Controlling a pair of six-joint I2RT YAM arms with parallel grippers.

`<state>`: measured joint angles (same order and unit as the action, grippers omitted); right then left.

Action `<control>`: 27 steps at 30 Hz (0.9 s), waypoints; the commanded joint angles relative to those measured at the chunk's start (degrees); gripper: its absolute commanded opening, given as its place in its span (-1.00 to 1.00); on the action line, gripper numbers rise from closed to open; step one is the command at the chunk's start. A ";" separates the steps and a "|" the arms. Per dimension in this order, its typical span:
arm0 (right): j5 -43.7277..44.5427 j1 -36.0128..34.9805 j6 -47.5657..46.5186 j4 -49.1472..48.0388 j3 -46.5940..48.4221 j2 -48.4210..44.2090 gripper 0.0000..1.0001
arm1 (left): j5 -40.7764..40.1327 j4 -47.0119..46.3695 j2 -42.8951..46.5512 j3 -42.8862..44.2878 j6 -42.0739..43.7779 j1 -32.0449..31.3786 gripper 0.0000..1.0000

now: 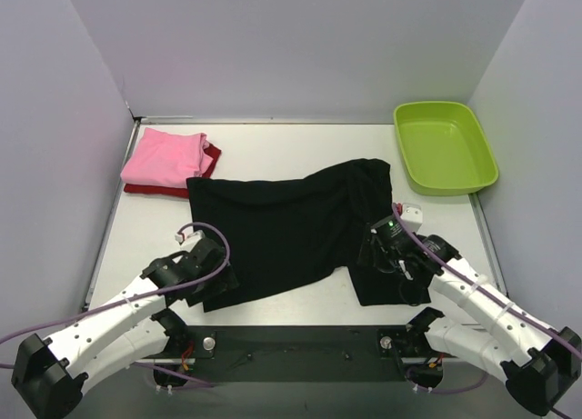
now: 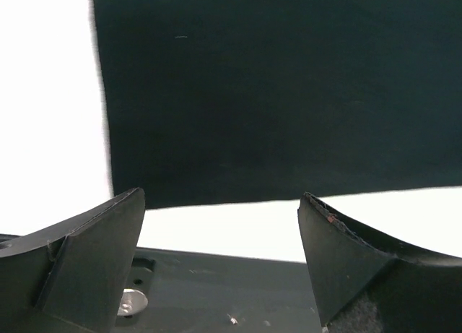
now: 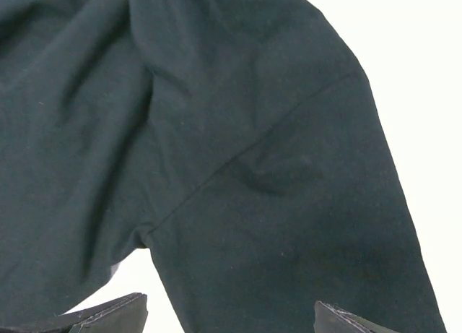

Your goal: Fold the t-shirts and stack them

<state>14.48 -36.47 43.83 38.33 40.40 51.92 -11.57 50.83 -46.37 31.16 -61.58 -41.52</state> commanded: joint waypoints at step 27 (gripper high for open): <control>-8.41 7.20 -0.42 -3.26 -5.07 -3.66 0.98 | -6.44 -3.46 -15.67 -3.74 -7.50 -0.76 -0.30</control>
<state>7.09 -30.15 44.07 32.80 35.11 50.46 -18.13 49.54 -59.07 27.73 -67.22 -41.98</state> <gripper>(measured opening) 0.992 0.407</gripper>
